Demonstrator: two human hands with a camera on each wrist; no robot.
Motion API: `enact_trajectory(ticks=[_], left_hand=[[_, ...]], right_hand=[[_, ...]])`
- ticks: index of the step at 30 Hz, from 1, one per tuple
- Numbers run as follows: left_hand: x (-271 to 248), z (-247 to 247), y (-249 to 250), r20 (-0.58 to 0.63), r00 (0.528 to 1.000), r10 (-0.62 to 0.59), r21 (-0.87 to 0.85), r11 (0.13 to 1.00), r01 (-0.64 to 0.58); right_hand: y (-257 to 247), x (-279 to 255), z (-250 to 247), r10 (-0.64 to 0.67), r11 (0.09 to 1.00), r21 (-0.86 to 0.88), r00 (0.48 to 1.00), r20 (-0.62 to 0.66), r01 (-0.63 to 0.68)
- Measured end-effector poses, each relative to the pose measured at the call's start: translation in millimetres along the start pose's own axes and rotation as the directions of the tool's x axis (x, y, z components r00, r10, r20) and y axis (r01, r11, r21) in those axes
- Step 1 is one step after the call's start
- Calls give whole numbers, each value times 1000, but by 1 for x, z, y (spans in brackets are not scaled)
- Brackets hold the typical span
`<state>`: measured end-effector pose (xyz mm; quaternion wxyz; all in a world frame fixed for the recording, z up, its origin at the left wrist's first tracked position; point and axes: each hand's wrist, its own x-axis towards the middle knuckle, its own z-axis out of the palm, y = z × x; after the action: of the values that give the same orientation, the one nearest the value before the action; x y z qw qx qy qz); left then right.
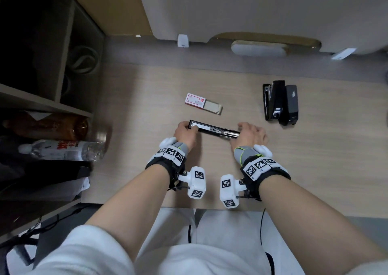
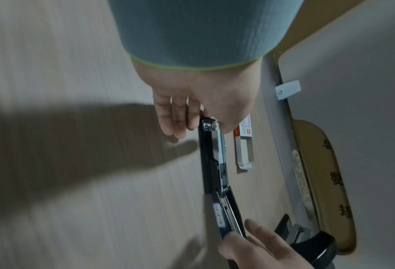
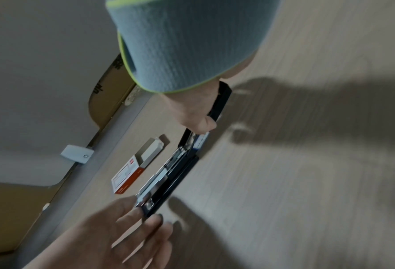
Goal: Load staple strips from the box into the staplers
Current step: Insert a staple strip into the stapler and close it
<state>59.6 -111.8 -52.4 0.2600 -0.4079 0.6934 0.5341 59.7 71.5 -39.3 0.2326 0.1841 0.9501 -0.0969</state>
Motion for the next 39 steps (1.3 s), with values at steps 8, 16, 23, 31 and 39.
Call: enact_trajectory(ticks=[8,16,23,31,39], left_hand=[[5,6,0,9,1000,6,46,999,-6],[-14,-2,12,99,994,-42,-68,996,49],[-6,-11,5,149,984,-101,-140,983,122],[6,-17,-2,152,987,-54,-102,992,70],[11,-4,0,88,996,15,-28,1000,-12]], right_hand=[[16,-1,-13,47,968,247,999,25,-52],[-21,-11,-34,-212,921,334,977,-2,201],[-40,-7,-20,-296,934,239,950,96,267],[-58,-3,-7,-311,947,147,933,180,287],[-60,-1,-11,-309,951,85,927,212,297]])
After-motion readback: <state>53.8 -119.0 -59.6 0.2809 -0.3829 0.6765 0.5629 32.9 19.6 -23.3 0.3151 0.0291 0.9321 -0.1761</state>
